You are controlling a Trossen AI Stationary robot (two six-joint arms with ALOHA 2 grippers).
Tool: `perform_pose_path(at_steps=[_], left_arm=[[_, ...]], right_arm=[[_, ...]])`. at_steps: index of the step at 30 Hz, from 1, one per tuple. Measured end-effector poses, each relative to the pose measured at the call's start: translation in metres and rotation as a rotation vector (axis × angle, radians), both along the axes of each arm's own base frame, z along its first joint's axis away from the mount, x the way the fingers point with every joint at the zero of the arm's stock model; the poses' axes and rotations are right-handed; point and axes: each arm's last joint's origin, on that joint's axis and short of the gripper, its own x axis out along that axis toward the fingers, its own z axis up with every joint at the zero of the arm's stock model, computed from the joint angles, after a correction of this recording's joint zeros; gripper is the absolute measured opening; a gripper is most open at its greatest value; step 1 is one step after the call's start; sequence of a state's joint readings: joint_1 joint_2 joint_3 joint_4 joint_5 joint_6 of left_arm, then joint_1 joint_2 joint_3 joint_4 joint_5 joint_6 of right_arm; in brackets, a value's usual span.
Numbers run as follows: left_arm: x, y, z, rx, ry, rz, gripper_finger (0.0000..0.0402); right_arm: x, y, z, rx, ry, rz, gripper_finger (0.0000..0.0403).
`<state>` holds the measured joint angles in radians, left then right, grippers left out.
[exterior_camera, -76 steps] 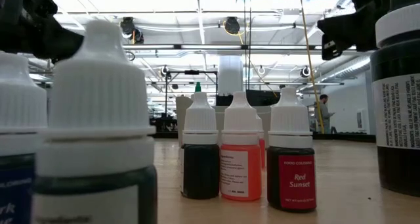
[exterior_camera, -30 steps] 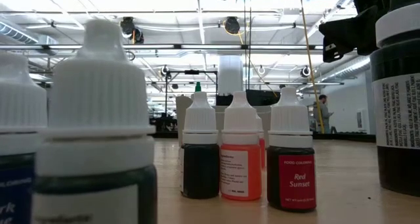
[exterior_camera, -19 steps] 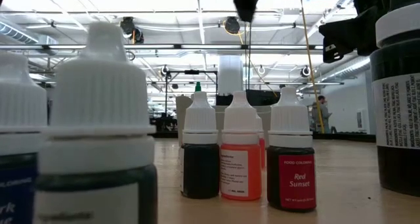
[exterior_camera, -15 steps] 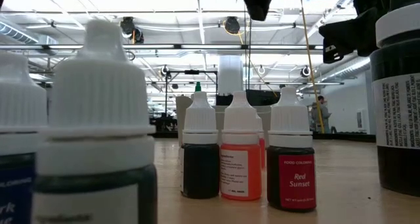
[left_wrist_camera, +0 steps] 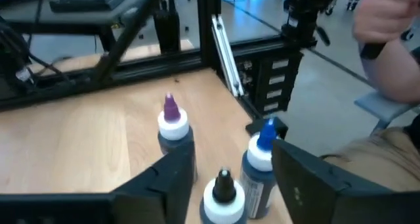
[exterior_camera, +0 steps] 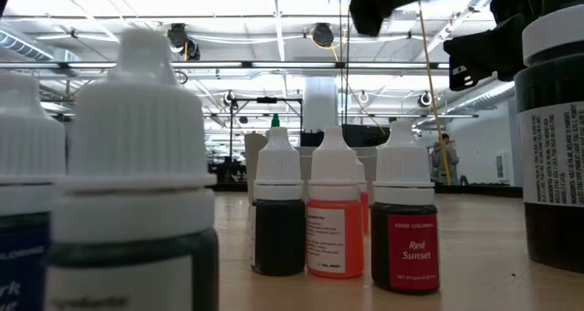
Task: Pick & Place food coloring
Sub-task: Put the large black food coloring bottle into the bin
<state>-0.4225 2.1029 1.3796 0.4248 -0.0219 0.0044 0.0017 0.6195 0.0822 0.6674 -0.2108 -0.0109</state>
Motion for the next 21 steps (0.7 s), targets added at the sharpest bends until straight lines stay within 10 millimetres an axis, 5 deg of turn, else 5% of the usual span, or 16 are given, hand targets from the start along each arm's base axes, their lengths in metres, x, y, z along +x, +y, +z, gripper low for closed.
perform_pose_path(at_steps=[8,21], left_arm=[[0.009,0.007,-0.017,-0.017,-0.003,-0.001,0.0253],[0.012,0.004,-0.039,-0.037,0.015,-0.051,0.0255]], right_arm=[[0.000,0.000,0.000,0.000,0.000,0.000,0.0000],[0.001,0.000,-0.001,0.000,0.007,-0.003,0.0000]])
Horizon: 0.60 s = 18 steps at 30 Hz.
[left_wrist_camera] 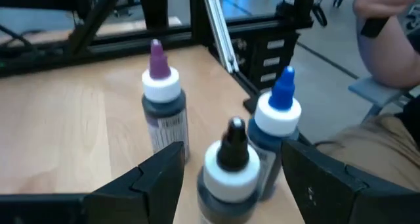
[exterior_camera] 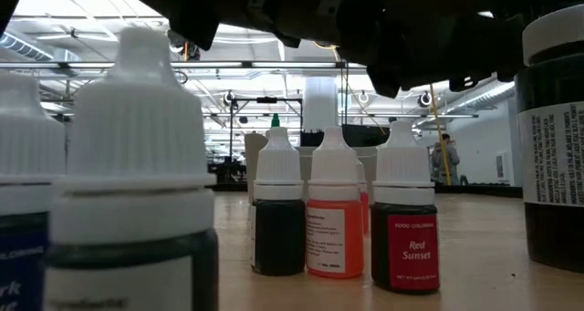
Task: Pick & Place food coloring
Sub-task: Put the large black food coloring bottle into the bin
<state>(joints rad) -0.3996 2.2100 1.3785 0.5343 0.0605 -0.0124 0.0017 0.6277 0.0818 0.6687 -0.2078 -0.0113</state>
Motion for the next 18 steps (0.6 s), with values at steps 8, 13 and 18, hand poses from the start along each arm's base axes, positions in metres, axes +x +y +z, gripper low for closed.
perform_pose_path(at_steps=[8,13,18], left_arm=[[0.0003,-0.0001,-0.0054,0.012,0.012,-0.003,0.0255],[0.0002,-0.0001,-0.0055,0.023,0.007,-0.007,0.0255],[0.0002,-0.0001,-0.0055,0.030,0.004,-0.009,0.0255]], right_arm=[[0.0002,0.0000,0.0004,0.000,-0.005,-0.002,0.0000],[0.0002,-0.0001,0.0004,0.000,-0.005,-0.002,0.0000],[0.0002,-0.0001,0.0004,0.000,-0.005,-0.002,0.0000]])
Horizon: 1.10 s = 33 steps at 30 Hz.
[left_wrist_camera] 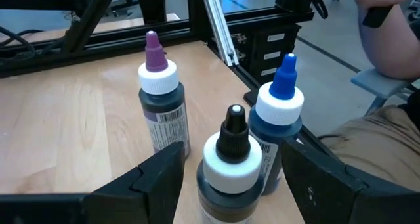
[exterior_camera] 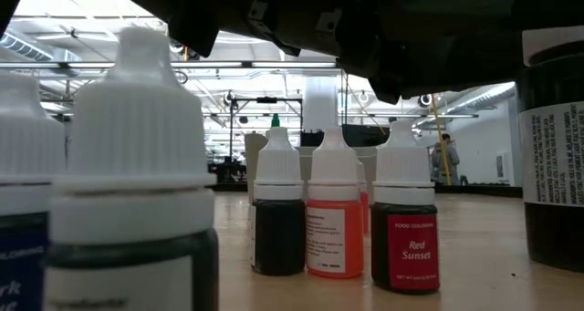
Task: Pick & Place food coloring
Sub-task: Put the large black food coloring bottle into the bin
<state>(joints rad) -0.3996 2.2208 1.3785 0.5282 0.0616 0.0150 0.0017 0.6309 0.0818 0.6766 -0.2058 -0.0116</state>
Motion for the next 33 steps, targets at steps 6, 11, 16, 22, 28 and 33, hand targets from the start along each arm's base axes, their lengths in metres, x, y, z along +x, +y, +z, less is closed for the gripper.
perform_pose_path(at_steps=[6,11,16,22,28,33], left_arm=[[0.0000,0.0000,0.0000,0.005,-0.002,-0.002,0.0255],[0.0000,0.0000,0.0000,0.007,-0.004,-0.003,0.0246],[0.0001,0.0003,0.0000,0.009,-0.004,-0.005,0.0195],[0.0012,0.0030,0.0000,0.002,-0.001,-0.022,0.0134],[0.0013,0.0032,0.0000,0.024,-0.013,-0.029,0.0124],[0.0009,0.0036,0.0031,0.033,-0.020,-0.017,0.0134]], right_arm=[[0.0000,0.0000,0.0000,-0.002,0.000,0.000,0.0000],[0.0000,0.0000,0.0000,-0.003,-0.001,0.000,0.0000],[0.0000,0.0000,0.0000,-0.003,-0.001,-0.001,0.0000],[0.0000,0.0000,0.0000,-0.003,-0.001,-0.001,0.0000],[0.0000,0.0000,0.0000,-0.003,-0.001,-0.001,0.0000],[0.0000,0.0000,0.0000,-0.003,0.000,-0.001,0.0000]])
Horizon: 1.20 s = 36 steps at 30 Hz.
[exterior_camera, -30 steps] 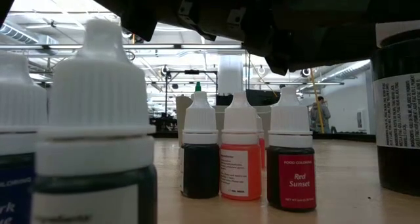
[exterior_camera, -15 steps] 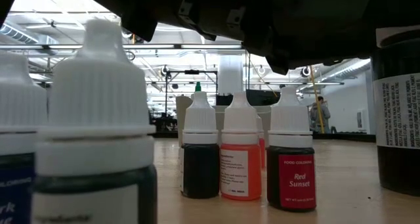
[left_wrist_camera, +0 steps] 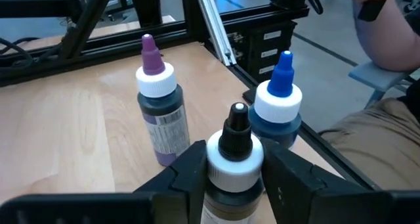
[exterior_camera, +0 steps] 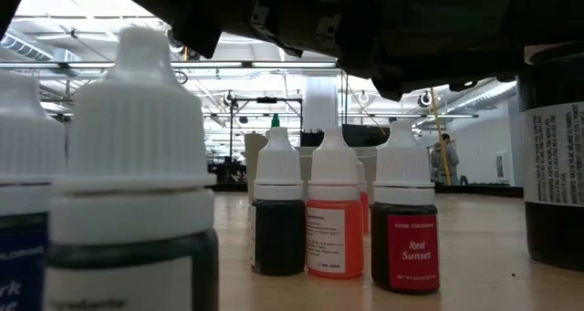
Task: Pick & Place food coloring
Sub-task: Put the large black food coloring bottle into the bin
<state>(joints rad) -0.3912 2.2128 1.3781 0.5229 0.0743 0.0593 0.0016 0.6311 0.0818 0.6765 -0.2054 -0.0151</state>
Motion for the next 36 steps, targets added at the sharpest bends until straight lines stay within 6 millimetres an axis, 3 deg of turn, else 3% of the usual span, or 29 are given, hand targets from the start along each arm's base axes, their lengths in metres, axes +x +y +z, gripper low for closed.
perform_pose_path(at_steps=[11,19,24,30,36], left_arm=[[-0.011,0.009,0.046,0.092,-0.003,0.018,0.0133],[-0.042,0.017,0.117,0.144,-0.034,0.110,0.0123],[-0.061,0.026,0.148,0.144,-0.050,0.130,0.0125],[-0.091,0.036,0.161,0.137,-0.103,0.142,0.0123],[-0.121,0.050,0.150,0.094,-0.149,0.235,0.0128]], right_arm=[[0.000,0.000,0.000,0.003,0.004,0.000,0.0000],[0.000,0.000,-0.001,0.003,0.008,0.001,0.0000],[0.000,0.000,-0.001,0.029,0.014,0.002,0.0000],[0.000,0.000,-0.001,0.031,0.017,0.002,0.0000],[0.000,0.000,-0.001,0.033,0.020,0.002,0.0000]])
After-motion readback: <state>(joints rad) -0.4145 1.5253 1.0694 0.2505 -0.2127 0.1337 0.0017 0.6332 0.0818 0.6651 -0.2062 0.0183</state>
